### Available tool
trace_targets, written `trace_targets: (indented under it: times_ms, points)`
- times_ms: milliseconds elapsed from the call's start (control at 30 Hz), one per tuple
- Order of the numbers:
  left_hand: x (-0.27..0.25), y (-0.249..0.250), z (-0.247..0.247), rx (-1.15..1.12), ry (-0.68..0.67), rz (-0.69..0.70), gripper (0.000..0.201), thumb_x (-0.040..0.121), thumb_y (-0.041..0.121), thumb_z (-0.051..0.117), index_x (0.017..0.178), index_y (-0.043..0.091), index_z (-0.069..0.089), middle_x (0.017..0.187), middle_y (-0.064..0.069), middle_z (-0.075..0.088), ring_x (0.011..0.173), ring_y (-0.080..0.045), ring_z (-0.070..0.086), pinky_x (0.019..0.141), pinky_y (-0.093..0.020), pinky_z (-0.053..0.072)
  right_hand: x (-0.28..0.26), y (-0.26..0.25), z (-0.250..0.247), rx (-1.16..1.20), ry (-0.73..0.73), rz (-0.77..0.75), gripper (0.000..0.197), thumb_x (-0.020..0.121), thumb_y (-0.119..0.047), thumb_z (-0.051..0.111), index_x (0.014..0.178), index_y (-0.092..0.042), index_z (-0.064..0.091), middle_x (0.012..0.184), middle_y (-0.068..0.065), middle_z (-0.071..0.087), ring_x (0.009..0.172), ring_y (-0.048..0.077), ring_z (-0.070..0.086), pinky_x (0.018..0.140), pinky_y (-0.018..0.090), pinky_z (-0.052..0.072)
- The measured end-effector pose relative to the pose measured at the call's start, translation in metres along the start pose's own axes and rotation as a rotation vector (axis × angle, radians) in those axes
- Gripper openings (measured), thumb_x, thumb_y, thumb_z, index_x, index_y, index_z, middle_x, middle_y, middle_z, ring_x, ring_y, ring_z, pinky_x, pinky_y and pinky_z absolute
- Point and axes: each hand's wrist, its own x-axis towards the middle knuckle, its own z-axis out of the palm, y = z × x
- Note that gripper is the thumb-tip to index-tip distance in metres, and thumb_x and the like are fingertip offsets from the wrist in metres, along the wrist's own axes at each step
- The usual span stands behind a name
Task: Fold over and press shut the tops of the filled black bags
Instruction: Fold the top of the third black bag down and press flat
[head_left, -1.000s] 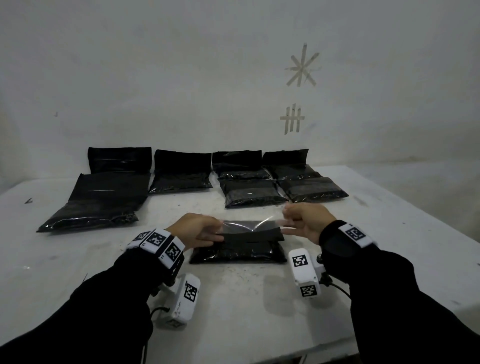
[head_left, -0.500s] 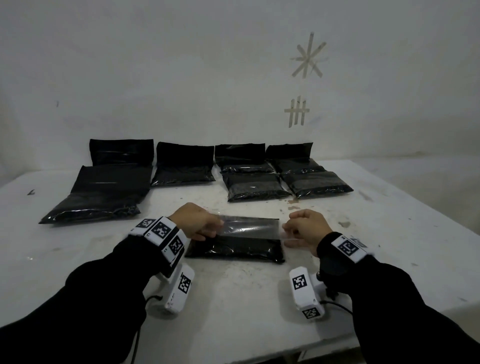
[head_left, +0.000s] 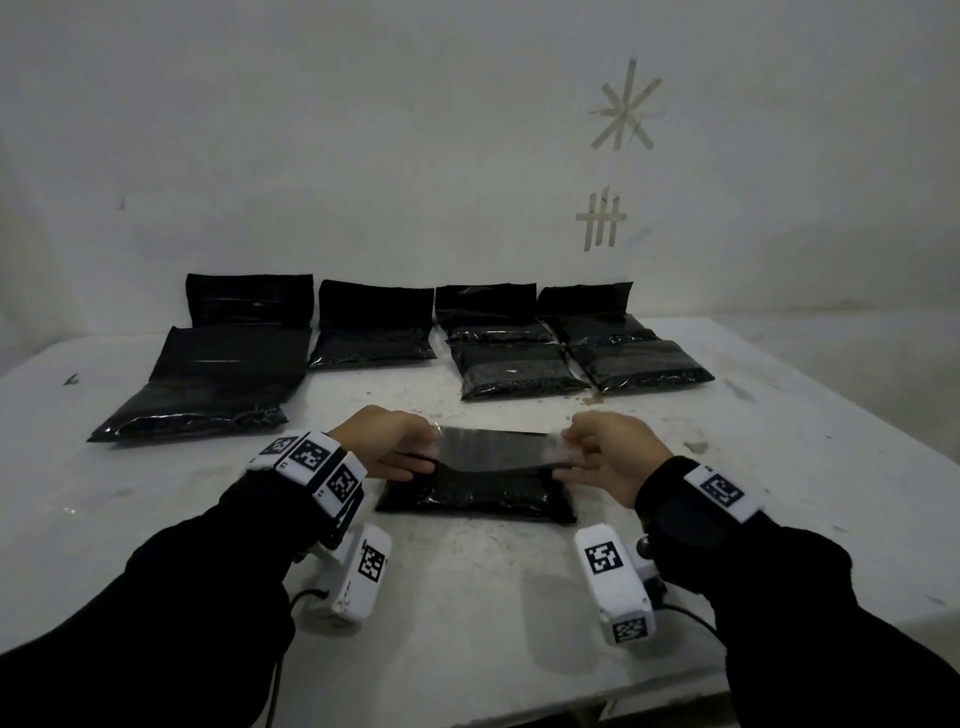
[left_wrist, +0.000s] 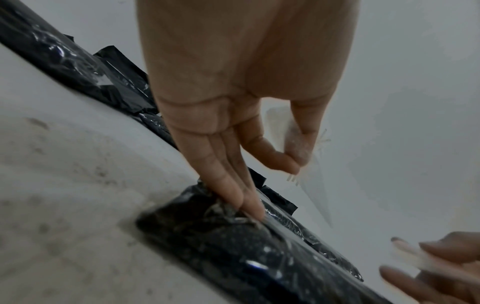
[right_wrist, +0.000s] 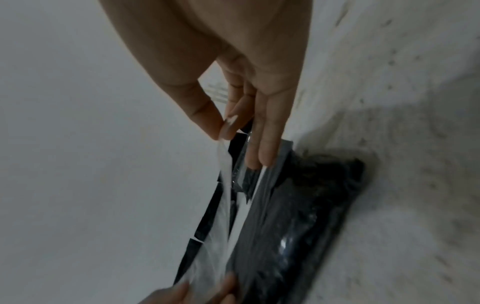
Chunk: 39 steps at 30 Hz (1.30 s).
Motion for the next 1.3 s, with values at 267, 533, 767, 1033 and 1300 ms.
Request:
trace_targets:
  times_ms: [267, 533, 767, 1033, 1300]
  points:
    - [-0.002, -0.005, -0.011, 0.162, 0.062, 0.016, 0.011, 0.082, 0.015, 0.069, 0.088, 0.006, 0.066, 0.087, -0.007, 0.072, 0.074, -0.014, 0.068, 0.067, -0.025, 0.052, 0.0, 0.018, 0.0, -0.098, 0.04, -0.037, 0.024, 0.087, 0.012, 0.047, 0.091, -0.011, 0.043, 0.076, 0.01, 0.053, 0.057, 0.019, 0.057, 0.063, 0.038, 0.054]
    - [-0.006, -0.013, -0.016, 0.173, 0.091, 0.031, 0.017, 0.076, 0.017, 0.077, 0.08, 0.004, 0.067, 0.078, -0.005, 0.073, 0.071, -0.011, 0.069, 0.068, -0.024, 0.054, 0.002, 0.022, 0.001, -0.184, 0.058, -0.087, 0.026, 0.086, 0.01, 0.051, 0.093, -0.014, 0.042, 0.073, 0.01, 0.058, 0.059, 0.021, 0.06, 0.059, 0.034, 0.053]
    - [-0.004, -0.015, -0.015, 0.202, 0.153, 0.024, 0.018, 0.076, 0.015, 0.077, 0.076, 0.0, 0.067, 0.08, -0.014, 0.071, 0.074, -0.021, 0.066, 0.068, -0.027, 0.054, 0.003, 0.022, 0.001, -0.211, 0.057, -0.094, 0.026, 0.085, 0.01, 0.052, 0.092, -0.013, 0.043, 0.075, 0.012, 0.059, 0.062, 0.023, 0.059, 0.062, 0.036, 0.053]
    - [-0.002, -0.013, -0.018, 0.162, 0.135, -0.057, 0.009, 0.082, 0.006, 0.069, 0.076, 0.002, 0.063, 0.068, -0.01, 0.068, 0.055, -0.015, 0.065, 0.058, -0.026, 0.051, 0.004, 0.023, 0.002, -0.242, 0.057, -0.109, 0.029, 0.081, 0.009, 0.061, 0.088, -0.014, 0.045, 0.078, 0.016, 0.059, 0.065, 0.025, 0.06, 0.065, 0.038, 0.055]
    - [0.001, -0.015, -0.018, 0.194, 0.156, -0.068, 0.012, 0.079, 0.008, 0.073, 0.081, -0.001, 0.065, 0.064, -0.009, 0.069, 0.053, -0.014, 0.065, 0.058, -0.027, 0.053, 0.008, 0.025, 0.005, -0.362, 0.103, -0.13, 0.037, 0.072, 0.011, 0.067, 0.084, -0.017, 0.046, 0.078, 0.018, 0.059, 0.059, 0.028, 0.057, 0.07, 0.046, 0.056]
